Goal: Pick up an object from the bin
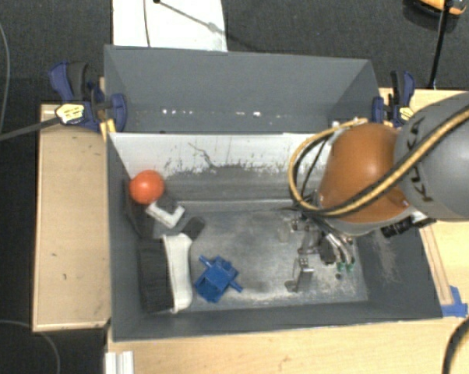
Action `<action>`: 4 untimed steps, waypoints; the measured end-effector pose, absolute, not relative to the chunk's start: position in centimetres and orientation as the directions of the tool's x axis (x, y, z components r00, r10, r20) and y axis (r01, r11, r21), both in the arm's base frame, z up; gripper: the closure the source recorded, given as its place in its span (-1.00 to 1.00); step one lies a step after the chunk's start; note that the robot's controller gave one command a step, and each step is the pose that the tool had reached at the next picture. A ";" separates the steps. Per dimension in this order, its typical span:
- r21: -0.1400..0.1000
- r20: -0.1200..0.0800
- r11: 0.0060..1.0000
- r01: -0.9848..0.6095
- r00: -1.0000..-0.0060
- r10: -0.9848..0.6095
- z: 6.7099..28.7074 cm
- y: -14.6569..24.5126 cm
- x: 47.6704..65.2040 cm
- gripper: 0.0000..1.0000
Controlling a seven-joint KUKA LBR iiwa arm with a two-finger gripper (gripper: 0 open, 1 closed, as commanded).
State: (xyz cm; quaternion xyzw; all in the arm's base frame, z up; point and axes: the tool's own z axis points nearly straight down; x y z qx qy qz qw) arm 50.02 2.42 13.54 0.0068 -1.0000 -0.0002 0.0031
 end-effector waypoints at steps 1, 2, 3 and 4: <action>0.001 -0.002 1.000 -0.012 -1.000 -0.012 14.0 2.4 50.2 -1.00; 0.001 -0.003 0.997 -0.075 -0.997 -0.075 11.1 10.3 52.5 -1.00; -0.001 -0.004 0.999 0.042 -0.999 0.042 12.0 17.5 51.0 -1.00; 0.002 -0.004 0.979 -0.206 -0.979 -0.206 10.9 19.0 49.6 -1.00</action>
Offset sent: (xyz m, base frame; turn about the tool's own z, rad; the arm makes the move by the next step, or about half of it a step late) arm 0.0547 0.1905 -0.0654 -0.1713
